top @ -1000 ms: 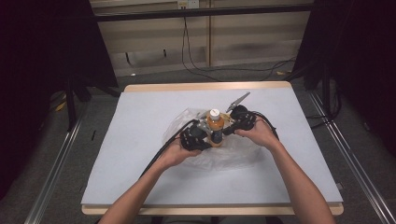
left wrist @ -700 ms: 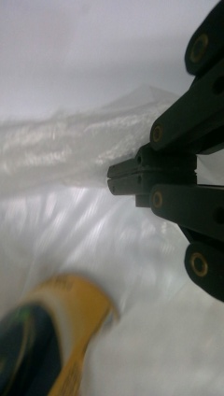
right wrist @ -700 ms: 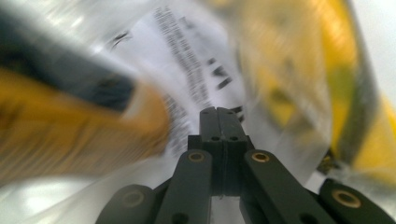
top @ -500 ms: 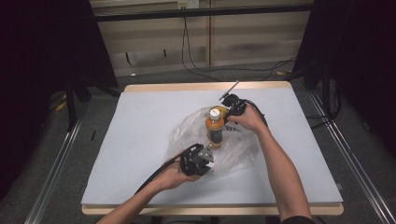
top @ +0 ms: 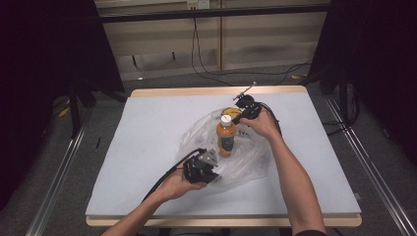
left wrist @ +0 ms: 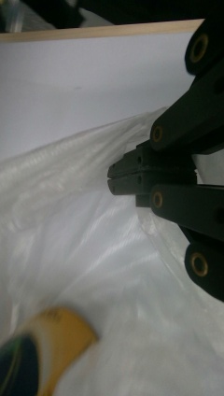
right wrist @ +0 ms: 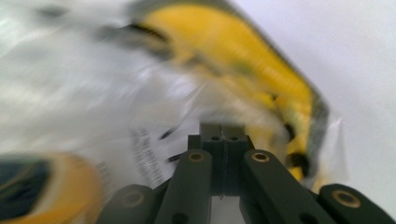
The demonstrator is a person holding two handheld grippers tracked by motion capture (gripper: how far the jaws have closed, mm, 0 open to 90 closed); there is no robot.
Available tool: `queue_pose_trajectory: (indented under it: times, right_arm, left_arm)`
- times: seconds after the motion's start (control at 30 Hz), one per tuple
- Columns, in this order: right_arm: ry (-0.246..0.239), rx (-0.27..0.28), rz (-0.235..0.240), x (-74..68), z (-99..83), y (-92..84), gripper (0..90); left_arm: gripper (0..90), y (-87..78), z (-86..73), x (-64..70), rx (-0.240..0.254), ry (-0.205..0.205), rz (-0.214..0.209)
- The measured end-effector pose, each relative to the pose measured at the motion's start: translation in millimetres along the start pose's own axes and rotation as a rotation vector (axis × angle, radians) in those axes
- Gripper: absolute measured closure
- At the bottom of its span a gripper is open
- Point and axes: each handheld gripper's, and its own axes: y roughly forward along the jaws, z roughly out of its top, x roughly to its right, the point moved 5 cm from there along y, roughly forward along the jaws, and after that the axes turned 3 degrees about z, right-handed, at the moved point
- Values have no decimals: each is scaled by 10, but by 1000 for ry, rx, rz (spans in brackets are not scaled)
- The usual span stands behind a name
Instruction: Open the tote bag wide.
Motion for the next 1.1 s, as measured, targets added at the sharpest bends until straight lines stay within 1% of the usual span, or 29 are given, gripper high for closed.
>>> queue_pose_trajectory:
  times: [0.03, 0.07, 0.1, 0.13, 0.17, 0.2, 0.23, 0.27, 0.3, 0.33, 0.37, 0.4, 0.43, 0.47, 0.5, 0.53, 0.57, 0.63, 0.67, 0.7, 0.73, 0.77, 0.8, 0.87, 0.9, 0.93, 1.0, 1.07, 1.1]
  right_arm:
    - [-15, 8, -10, -37, -9, -53, 900]
    - [-21, 20, 10, -83, -26, -103, 900]
    - [-24, 35, 28, -129, -48, -148, 900]
    - [-35, 39, 37, -173, -77, -185, 900]
    - [-44, 39, 41, -221, -110, -217, 900]
    - [-54, 44, 43, -264, -138, -252, 900]
    - [-63, 54, 52, -310, -163, -290, 900]
    - [-76, 66, 70, -355, -185, -328, 900]
    - [-87, 75, 81, -405, -208, -362, 900]
    - [-94, 72, 83, -452, -239, -387, 900]
    - [-101, 62, 85, -494, -278, -399, 900]
    - [-101, 62, 85, -494, -278, -399, 900]
    - [-134, 40, 92, -568, -365, -400, 900]
    - [-139, 36, 94, -598, -413, -392, 900]
    - [-142, 25, 99, -622, -467, -377, 900]
    - [-143, 17, 100, -644, -519, -363, 900]
    - [-147, 19, 106, -658, -567, -354, 900]
    - [-145, 21, 109, -671, -670, -350, 900]
    - [-144, 23, 105, -660, -726, -355, 900]
    - [-134, 29, 107, -647, -783, -363, 900]
    - [-127, 26, 101, -625, -841, -370, 900]
    - [-116, 20, 91, -603, -898, -373, 900]
    - [-107, 27, 99, -575, -947, -372, 900]
    - [-92, 33, 98, -532, -1031, -374, 900]
    - [-90, 41, 105, -519, -1062, -374, 900]
    - [-76, 34, 95, -513, -1097, -382, 900]
    - [-84, 43, 97, -500, -1117, -391, 900]
    - [-93, 38, 77, -472, -1174, -455, 900]
    - [-92, 35, 72, -460, -1193, -472, 900]
  left_arm:
    - [900, -33, 13, -53, 22, -17, 23]
    - [900, -68, 28, -104, 44, -39, 31]
    - [900, -68, 28, -104, 44, -39, 31]
    - [900, -143, 52, -210, 78, -66, 45]
    - [900, -175, 69, -254, 90, -72, 56]
    - [900, -175, 69, -254, 90, -72, 56]
    - [900, -236, 93, -344, 102, -84, 78]
    - [900, -236, 93, -344, 102, -84, 78]
    - [900, -268, 104, -461, 123, -94, 98]
    - [900, -251, 103, -513, 137, -114, 116]
    - [900, -234, 85, -582, 116, -115, 131]
    - [900, -234, 85, -582, 116, -115, 131]
    - [900, -178, 62, -679, 107, -152, 143]
    - [900, -178, 62, -679, 107, -152, 143]
    - [900, -151, 49, -711, 93, -164, 151]
    - [900, -85, 10, -783, 75, -188, 159]
    - [900, -59, -21, -819, 61, -201, 165]
    - [900, -9, -90, -850, 48, -225, 175]
    - [900, 1, -128, -860, 32, -223, 176]
    - [900, 1, -128, -860, 32, -223, 176]
    - [900, 4, -179, -884, 21, -234, 192]
    - [900, -6, -198, -903, 26, -241, 188]
    - [900, -19, -215, -915, 29, -250, 186]
    - [900, -25, -249, -931, 35, -264, 183]
    - [900, -34, -277, -943, 22, -254, 187]
    - [900, -30, -297, -939, 28, -266, 184]
    - [900, -46, -330, -943, 19, -262, 183]
    - [900, -70, -392, -930, 30, -278, 176]
    - [900, -78, -413, -935, 22, -268, 174]
